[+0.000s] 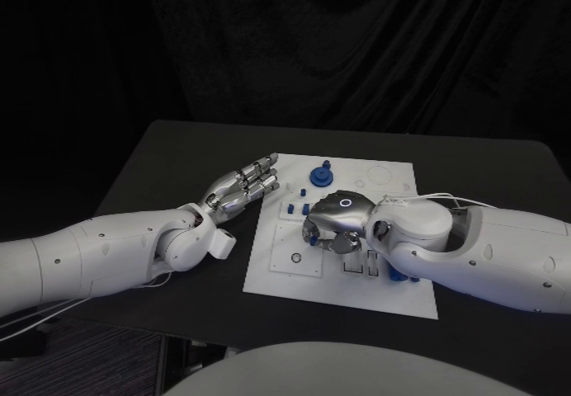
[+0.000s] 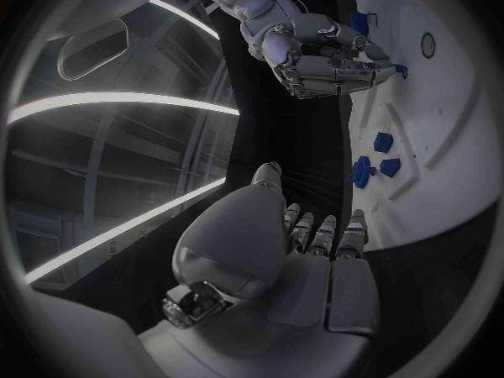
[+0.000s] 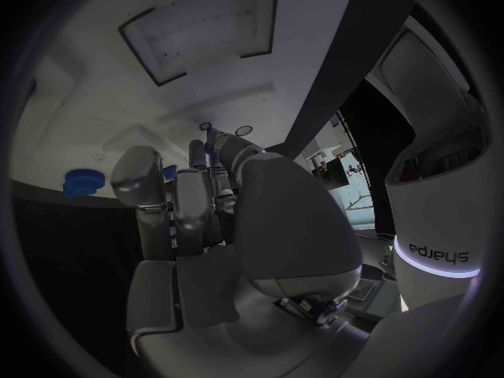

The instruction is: Assemble the parts on the task board

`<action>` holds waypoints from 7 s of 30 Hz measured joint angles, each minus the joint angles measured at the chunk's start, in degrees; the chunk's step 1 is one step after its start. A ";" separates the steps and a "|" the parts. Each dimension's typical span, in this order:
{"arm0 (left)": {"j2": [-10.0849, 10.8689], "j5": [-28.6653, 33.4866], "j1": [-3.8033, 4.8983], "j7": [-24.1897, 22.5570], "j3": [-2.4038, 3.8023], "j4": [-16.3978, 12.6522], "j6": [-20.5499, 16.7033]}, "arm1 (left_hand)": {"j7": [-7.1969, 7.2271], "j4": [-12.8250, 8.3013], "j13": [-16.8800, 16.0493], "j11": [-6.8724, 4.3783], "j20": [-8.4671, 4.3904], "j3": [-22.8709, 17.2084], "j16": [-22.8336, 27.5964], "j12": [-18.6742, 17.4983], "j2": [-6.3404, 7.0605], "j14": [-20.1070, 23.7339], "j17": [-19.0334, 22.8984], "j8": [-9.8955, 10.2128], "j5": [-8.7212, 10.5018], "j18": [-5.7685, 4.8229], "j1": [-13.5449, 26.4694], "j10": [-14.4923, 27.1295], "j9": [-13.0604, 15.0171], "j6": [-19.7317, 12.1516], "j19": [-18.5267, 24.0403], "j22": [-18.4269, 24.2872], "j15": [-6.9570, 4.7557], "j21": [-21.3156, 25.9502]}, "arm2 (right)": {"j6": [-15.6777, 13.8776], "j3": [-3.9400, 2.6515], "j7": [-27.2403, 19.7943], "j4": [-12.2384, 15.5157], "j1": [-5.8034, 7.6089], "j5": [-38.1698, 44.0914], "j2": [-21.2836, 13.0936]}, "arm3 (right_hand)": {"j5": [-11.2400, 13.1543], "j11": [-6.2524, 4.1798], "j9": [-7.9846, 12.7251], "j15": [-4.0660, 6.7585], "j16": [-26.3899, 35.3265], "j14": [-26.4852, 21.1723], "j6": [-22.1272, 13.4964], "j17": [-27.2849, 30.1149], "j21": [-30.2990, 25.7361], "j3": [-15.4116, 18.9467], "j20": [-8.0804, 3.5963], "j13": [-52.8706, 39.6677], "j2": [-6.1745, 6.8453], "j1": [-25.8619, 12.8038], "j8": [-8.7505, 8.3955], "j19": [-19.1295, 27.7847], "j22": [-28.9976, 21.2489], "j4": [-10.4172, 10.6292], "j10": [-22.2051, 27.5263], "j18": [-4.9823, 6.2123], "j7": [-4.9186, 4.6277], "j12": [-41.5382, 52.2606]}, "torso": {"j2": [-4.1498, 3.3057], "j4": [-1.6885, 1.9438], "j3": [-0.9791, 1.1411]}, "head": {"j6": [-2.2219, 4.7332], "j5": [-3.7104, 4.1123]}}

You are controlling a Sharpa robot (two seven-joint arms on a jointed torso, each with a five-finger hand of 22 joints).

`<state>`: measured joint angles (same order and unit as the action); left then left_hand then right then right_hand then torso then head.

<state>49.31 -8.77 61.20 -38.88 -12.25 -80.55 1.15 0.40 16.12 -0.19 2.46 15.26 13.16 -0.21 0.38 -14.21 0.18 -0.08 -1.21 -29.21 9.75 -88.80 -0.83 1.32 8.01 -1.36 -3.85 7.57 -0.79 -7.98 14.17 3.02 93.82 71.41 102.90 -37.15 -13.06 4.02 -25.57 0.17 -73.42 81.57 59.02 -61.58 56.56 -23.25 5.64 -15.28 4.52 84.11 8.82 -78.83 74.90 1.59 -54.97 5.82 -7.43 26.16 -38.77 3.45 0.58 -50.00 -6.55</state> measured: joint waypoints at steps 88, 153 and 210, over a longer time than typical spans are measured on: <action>-0.37 0.00 -0.51 -0.01 0.00 0.64 1.34 | -0.93 -0.72 -0.06 0.73 0.21 -0.71 0.00 0.00 -0.22 -0.20 0.03 0.01 -0.22 0.00 -0.22 -0.10 0.03 0.51 -0.21 -0.11 1.05 0.00 | 1.57 0.00 1.03 -0.48 -0.69 3.40 0.02 | 4.29 3.57 11.69 -2.54 3.11 -5.41 -20.37 6.12 -10.07 5.63 2.55 0.25 2.98 -3.14 -5.17 5.24 0.00 2.12 13.62 0.92 3.78 -4.30 | 0.00 0.02 0.04 | 0.00 -0.22; 0.72 -3.03 -1.38 -0.02 -0.01 0.27 -6.13 | 5.74 0.55 0.03 -1.89 -8.48 2.15 0.00 0.00 0.29 -0.20 0.03 0.01 0.64 -0.01 1.97 0.48 0.00 1.01 0.90 2.45 -5.10 0.23 | -1.51 0.02 3.53 -0.28 3.35 -11.04 -14.34 | -0.03 2.31 18.52 -2.00 0.19 -1.18 -8.76 3.61 -4.03 10.45 2.13 8.68 1.08 0.96 -3.96 0.29 0.00 6.89 2.87 1.79 -2.64 -3.48 | -0.01 0.00 0.04 | 0.00 2.21; 0.11 -3.17 -2.12 -0.02 0.00 0.92 -3.70 | 1.54 0.16 -0.01 -0.39 -7.14 1.10 0.00 0.00 0.54 0.00 0.03 -0.34 -0.21 -0.48 0.07 0.20 0.24 3.57 0.81 2.36 -4.07 0.23 | -6.44 -0.02 -0.62 10.85 7.28 -7.32 -11.13 | 4.51 1.27 13.17 0.34 2.01 -1.30 2.29 4.99 -4.43 3.57 -0.25 7.33 -0.75 4.56 0.34 0.24 0.05 3.36 -5.47 1.78 -0.01 -3.93 | 0.12 0.03 -0.01 | 0.00 -1.41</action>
<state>49.42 -11.94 59.08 -38.91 -12.25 -79.63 -2.55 1.93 16.28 -0.20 2.07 8.12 14.26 -0.21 0.38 -13.68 0.18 -0.05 -1.55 -29.43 9.27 -88.73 -0.63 1.56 11.58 -0.55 -1.48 3.50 -0.57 -14.42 14.15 2.40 104.67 78.69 95.58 -48.28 -8.56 5.29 -12.40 0.51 -71.41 80.27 61.32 -56.59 52.13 -19.68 5.39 -7.95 3.77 88.67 9.16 -78.59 74.95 4.94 -60.44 7.60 -7.44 22.23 -38.65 3.48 0.58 -50.00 -7.96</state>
